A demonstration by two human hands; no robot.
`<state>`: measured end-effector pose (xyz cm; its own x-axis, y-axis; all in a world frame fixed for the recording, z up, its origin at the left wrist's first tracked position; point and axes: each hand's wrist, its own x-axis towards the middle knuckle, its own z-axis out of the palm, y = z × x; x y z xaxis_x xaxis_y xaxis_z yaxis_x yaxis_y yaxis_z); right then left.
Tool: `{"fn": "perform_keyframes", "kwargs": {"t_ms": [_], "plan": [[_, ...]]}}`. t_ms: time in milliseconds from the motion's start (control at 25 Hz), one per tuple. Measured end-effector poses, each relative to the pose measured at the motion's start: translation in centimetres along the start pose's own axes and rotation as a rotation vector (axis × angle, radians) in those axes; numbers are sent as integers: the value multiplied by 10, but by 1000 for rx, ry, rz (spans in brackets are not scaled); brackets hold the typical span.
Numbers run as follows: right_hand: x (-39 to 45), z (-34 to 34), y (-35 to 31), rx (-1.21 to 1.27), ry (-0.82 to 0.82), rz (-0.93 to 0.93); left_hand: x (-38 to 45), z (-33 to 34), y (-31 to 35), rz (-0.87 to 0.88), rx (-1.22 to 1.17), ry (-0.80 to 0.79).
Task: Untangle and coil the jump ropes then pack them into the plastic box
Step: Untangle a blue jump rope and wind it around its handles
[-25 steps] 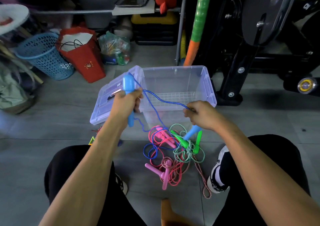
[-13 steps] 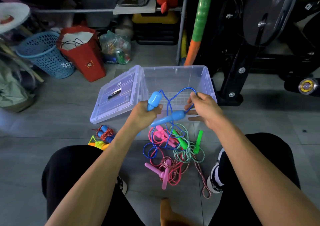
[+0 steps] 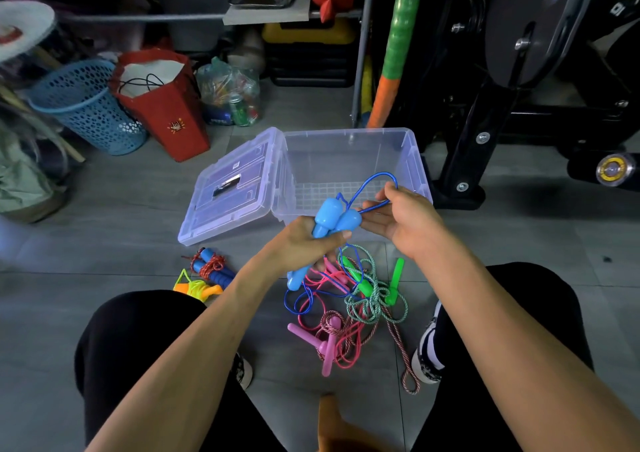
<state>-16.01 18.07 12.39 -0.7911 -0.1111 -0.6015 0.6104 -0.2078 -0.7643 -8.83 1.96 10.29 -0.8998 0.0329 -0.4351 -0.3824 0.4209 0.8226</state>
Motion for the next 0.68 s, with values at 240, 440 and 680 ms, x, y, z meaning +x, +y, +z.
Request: {"fn": "perform_keyframes", "kwargs": {"t_ms": [240, 440, 680], "plan": [[7, -10, 8, -975, 133, -422, -4, -23, -8, -52, 353, 96], [-2, 2, 21, -1061, -403, -646, -16, -20, -1, -4, 513, 78], [-10, 14, 36, -1035, -376, -694, -26, -21, 4, 49, 415, 55]]}}
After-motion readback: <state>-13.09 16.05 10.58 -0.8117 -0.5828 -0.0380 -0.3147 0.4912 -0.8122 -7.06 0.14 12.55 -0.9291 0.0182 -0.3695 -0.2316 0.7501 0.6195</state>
